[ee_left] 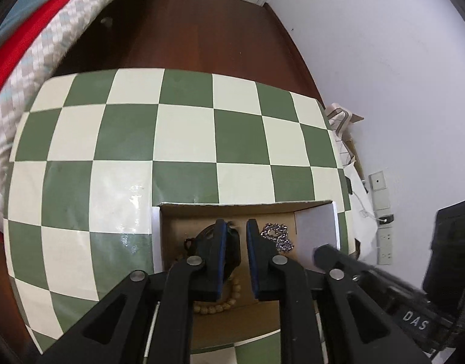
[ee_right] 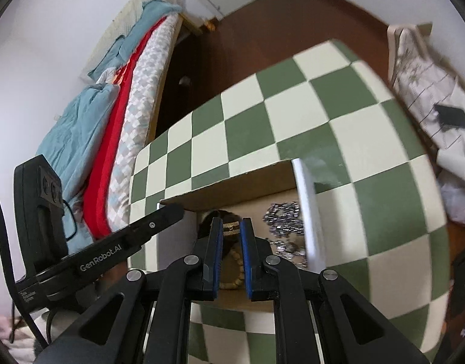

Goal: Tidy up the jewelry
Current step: 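Carry the ring and clasp into the box and open both grippers, then withdraw both grippers up and away from the box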

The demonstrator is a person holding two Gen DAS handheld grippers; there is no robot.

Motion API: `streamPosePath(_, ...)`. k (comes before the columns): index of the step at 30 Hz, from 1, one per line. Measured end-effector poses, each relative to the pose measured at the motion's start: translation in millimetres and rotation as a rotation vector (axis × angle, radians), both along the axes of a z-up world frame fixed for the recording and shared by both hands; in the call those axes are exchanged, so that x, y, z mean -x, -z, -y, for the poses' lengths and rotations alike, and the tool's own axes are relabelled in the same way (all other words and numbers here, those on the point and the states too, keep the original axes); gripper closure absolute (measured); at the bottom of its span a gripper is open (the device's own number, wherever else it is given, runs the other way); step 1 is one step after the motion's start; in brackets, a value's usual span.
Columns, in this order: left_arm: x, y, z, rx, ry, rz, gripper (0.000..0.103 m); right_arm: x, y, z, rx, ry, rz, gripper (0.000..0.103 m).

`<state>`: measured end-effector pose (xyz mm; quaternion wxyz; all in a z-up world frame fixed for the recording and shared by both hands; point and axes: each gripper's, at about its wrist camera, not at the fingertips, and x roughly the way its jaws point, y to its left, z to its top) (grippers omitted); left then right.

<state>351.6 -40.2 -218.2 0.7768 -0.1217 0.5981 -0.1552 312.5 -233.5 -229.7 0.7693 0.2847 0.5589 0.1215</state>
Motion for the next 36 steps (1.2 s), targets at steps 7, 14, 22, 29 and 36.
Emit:
streamPosePath(7, 4.3, -14.4, -9.0, -0.041, -0.031, 0.061, 0.021, -1.0, 1.2, 6.5, 0.030, 0.027, -0.021, 0.049)
streamPosePath(14, 31.5, -34.7, -20.5, -0.322, -0.086, 0.212, 0.000, 18.9, -19.8, -1.3, 0.355, 0.011, 0.008, 0.014)
streamPosePath(22, 67.9, -38.2, -35.7, -0.459, -0.132, 0.255, 0.000, 46.7, -17.9, -21.8, 0.565, -0.052, -0.013, 0.001)
streamPosePath(29, 105.7, -69.9, -42.5, -0.441, -0.169, 0.276, 0.000, 77.4, -49.9, -28.6, 0.606, -0.037, 0.025, 0.001)
streamPosePath(36, 152.5, -124.0, -45.5, -0.415, -0.188, 0.353, 0.000, 120.4, -110.2, -35.7, 0.631, -0.020, 0.114, 0.000)
